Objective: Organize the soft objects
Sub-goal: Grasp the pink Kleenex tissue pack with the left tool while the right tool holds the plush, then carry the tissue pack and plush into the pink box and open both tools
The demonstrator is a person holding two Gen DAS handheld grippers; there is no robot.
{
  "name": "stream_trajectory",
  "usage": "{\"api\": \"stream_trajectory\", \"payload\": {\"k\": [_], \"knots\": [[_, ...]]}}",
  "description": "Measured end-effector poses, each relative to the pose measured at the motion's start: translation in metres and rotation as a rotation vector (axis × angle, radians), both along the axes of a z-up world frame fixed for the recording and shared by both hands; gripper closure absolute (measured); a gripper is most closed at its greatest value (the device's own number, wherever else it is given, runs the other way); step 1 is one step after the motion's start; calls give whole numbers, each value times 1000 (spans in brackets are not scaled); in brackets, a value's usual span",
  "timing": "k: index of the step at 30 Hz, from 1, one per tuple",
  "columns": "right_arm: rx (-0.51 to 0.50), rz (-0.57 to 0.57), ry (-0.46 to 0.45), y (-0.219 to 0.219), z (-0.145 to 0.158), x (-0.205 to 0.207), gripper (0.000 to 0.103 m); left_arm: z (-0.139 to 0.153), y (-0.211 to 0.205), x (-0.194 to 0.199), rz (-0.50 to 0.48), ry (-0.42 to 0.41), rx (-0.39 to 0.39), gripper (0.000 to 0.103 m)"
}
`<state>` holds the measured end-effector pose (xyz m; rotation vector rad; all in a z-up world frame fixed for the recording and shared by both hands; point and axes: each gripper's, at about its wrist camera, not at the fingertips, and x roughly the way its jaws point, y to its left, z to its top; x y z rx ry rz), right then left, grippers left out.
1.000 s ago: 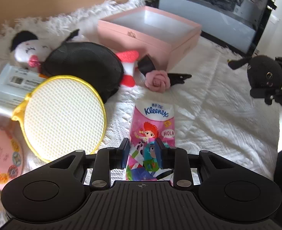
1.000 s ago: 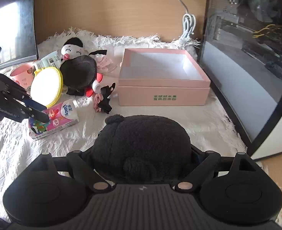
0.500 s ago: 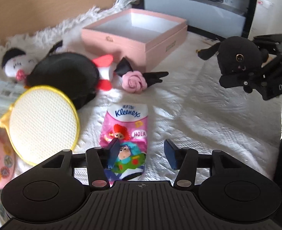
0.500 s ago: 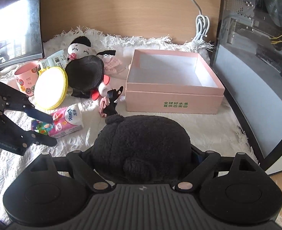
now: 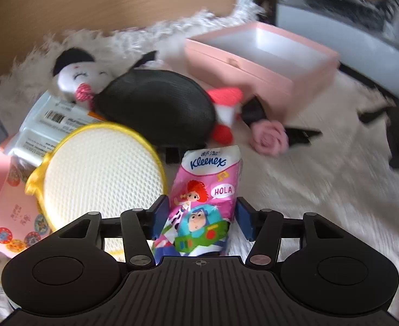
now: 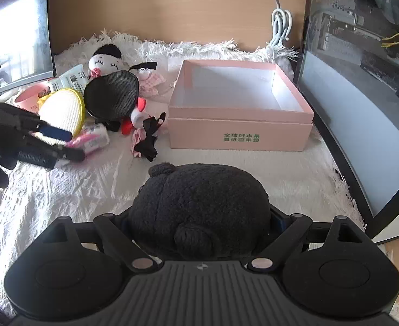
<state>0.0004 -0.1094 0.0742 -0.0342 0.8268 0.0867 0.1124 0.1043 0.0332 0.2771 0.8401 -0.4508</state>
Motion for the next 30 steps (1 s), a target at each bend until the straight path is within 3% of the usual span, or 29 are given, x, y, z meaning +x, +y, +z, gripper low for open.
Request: {"api": "stream_trajectory", "payload": {"k": [7,17,20,30], "knots": [[-3,-9,0,-5,-1,-3,14,-2,3,13,14,18,-59,45],[-77,44,-39,-12,9,-13,14,9,-3,-26,60,-49,-110,75],[-88,56,-48,-17,14,-18,14,17,-9,-45,53,-41,-163,76],[-101,56,-79,-37,25,-39,14,43,-44,-80,27,-46,-235,77]]}}
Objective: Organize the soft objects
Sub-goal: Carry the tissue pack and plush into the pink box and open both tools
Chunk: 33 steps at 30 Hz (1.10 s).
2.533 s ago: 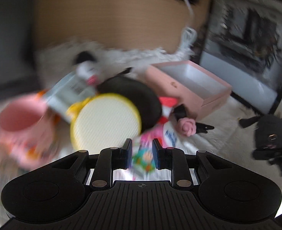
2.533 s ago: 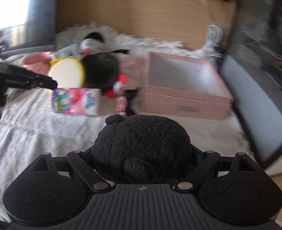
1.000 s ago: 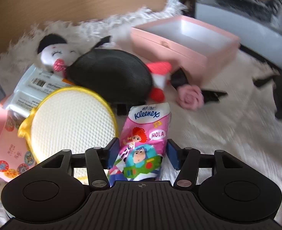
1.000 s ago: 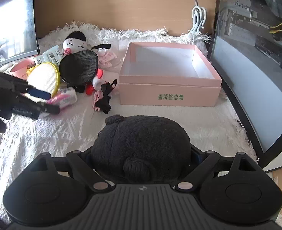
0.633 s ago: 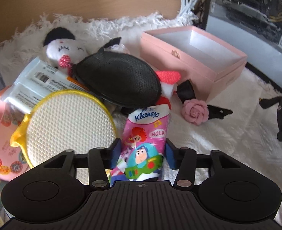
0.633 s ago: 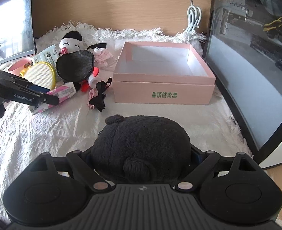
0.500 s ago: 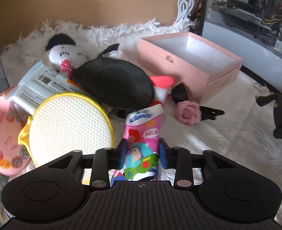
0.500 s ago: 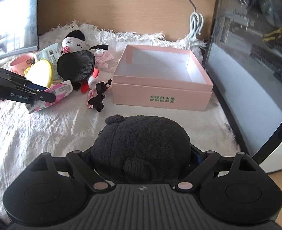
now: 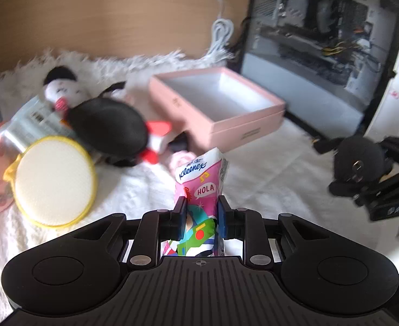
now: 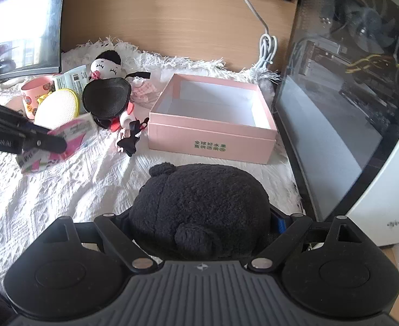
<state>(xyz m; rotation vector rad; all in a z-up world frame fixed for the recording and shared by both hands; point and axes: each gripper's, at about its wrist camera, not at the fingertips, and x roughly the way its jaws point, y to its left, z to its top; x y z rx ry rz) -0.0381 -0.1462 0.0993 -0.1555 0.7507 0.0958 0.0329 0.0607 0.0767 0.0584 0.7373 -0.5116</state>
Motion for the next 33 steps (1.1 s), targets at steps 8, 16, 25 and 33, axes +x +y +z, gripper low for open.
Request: {"api": "stream_trajectory", "payload": {"k": [8,16,25,33], "knots": [[39,-19,-30,-17,0,-8,14,56,-50,50,4,-92,-106,76],[49,-26,-75,-24,7,6,14,36,-105,176,251,27,-204,68],[73,61,-238,-24,55,75,14,7,-42,79,329,61,-334,68],[58,142,-203,12,49,225,10,-26,15,6,508,162,-255,68]]}}
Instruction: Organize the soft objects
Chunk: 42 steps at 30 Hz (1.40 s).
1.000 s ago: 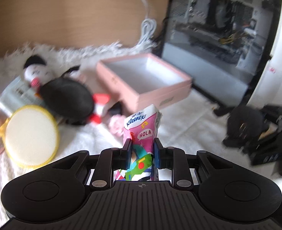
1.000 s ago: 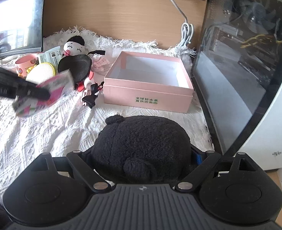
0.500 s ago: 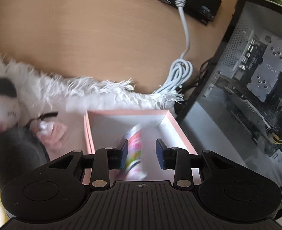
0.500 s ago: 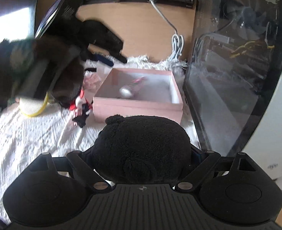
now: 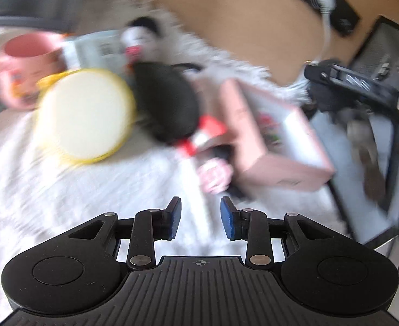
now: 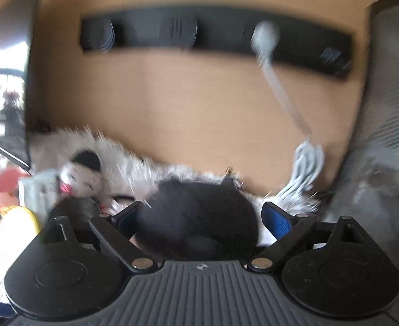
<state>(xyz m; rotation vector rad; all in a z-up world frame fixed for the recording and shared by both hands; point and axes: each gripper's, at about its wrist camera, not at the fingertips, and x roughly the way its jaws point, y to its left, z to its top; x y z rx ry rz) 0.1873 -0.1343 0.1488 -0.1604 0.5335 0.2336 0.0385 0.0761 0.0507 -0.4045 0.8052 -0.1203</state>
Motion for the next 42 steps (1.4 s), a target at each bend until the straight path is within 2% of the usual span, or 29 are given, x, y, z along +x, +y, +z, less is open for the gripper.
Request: {"api": "stream_trajectory", "payload": {"k": [2,5,9,13,17,19,23,24,26,27,29,32,35,42], "knots": [[-8,3,45,7,-13,5,10,-1,17,-13,41,1,24,68],[45,33,90,12,-25,-17,10,-4,43,-30,114,9,20,68],[35,128,53,40,-46,-72,12,-13,65,-44,185,32,6,68],[-22,154,98,81,-76,-94,27,-17,76,-50,188,37,-1,68],[-136,102,18,112,-93,-108,30,-19,78,-49,178,42,9,68],[-119,106,24,116,-96,-113,30,-18,80,-50,174,40,1,68],[-113,90,94,117,-107,-112,33,-20,82,-53,158,55,11,68],[-114,78,112,115,-110,-110,35,-20,82,-53,153,59,17,68],[-105,56,154,111,-116,-103,49,-21,84,-54,145,59,28,68],[-97,50,167,108,-116,-103,52,-21,85,-54,143,58,31,68],[-84,47,179,104,-116,-105,68,-21,87,-52,142,50,38,68],[-74,53,195,99,-112,-111,85,-22,90,-46,135,45,42,68],[-69,45,206,92,-107,-119,91,-24,88,-40,110,42,33,68],[-75,10,256,71,-96,-146,92,-25,82,-28,37,1,44,68]]}}
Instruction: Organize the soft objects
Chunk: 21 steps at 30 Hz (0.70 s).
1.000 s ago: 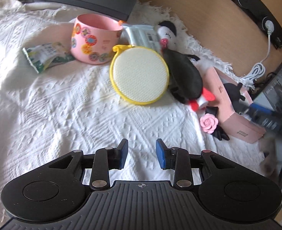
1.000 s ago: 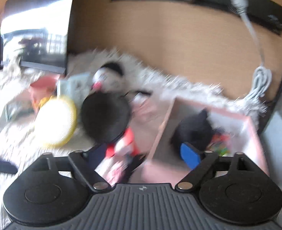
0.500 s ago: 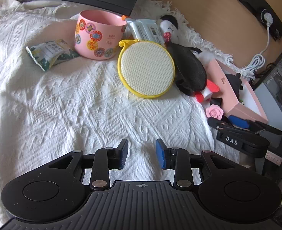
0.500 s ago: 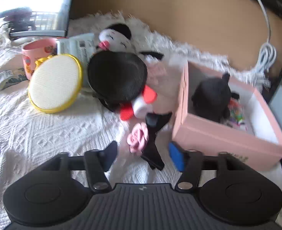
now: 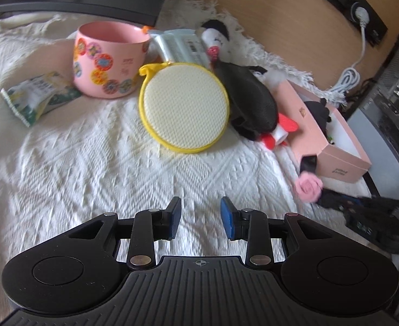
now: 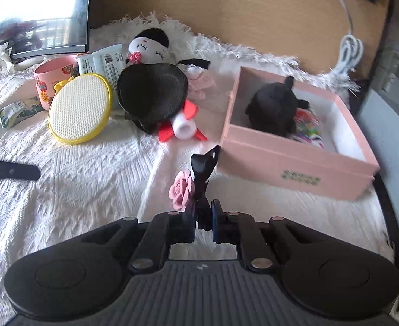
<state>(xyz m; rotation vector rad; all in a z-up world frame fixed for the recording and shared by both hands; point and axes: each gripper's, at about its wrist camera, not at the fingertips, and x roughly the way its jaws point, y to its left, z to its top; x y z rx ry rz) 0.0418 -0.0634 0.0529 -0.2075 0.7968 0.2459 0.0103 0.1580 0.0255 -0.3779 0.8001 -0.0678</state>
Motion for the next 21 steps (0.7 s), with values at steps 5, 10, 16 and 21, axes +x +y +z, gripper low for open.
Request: {"api": "stream_trajectory", "payload": {"k": [5,10,16,21], "knots": [[-17,-23,21,-10,1,-22,92,3,17,11,-1,-36,31,68],[-12,-51,63,-17,-4,-35,91,19,50,27,8,-109,77,68],[-16,-73,46,-18,-1,-45,44,35,83,50,-91,-174,124,68],[-19,-51,70,-14,-2,-49,39,32,94,70,-201,-173,101,68]]}}
